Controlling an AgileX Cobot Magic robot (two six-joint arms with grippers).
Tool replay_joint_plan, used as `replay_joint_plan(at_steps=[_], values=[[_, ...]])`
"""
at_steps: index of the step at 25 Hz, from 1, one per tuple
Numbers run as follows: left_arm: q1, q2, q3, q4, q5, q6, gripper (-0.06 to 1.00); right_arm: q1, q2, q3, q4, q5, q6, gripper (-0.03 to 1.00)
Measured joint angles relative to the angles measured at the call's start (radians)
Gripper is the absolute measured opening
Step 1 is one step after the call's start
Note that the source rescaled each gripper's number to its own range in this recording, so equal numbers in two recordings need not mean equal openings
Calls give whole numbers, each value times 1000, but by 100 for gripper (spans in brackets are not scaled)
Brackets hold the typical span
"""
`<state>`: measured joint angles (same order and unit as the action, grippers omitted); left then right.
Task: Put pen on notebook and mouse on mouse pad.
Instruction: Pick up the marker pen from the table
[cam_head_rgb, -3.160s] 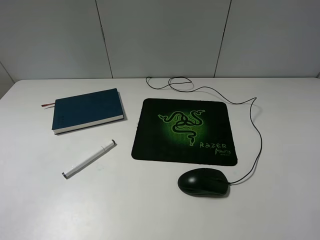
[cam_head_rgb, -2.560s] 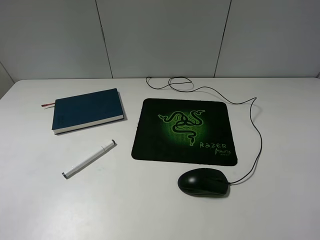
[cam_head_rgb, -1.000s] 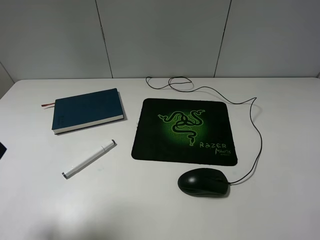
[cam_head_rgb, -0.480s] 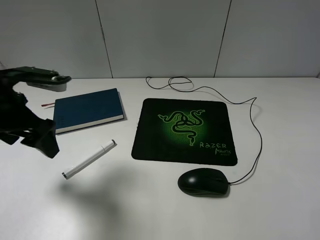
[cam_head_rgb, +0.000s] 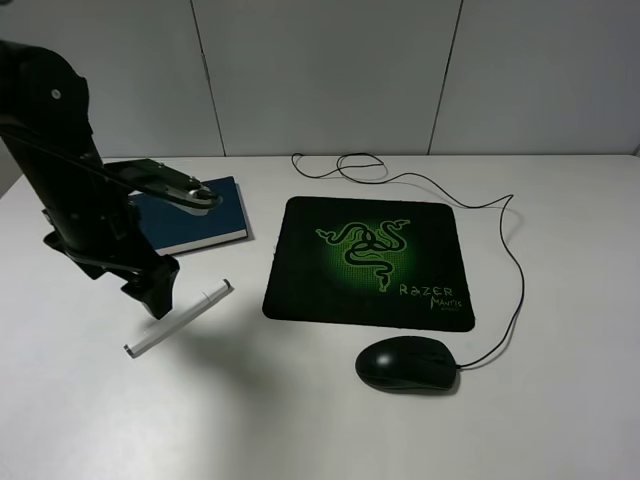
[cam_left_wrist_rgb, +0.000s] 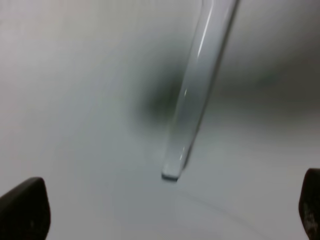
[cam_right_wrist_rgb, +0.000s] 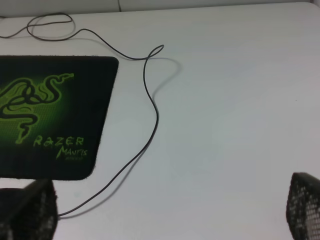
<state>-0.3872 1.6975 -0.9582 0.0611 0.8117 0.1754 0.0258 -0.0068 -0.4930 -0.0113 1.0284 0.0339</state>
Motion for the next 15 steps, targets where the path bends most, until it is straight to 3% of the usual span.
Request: replay_joint_plan(at_steps=[15], values=[[-15,173,0,-14,-150,28,100,0,0,0,0,0,0,100]])
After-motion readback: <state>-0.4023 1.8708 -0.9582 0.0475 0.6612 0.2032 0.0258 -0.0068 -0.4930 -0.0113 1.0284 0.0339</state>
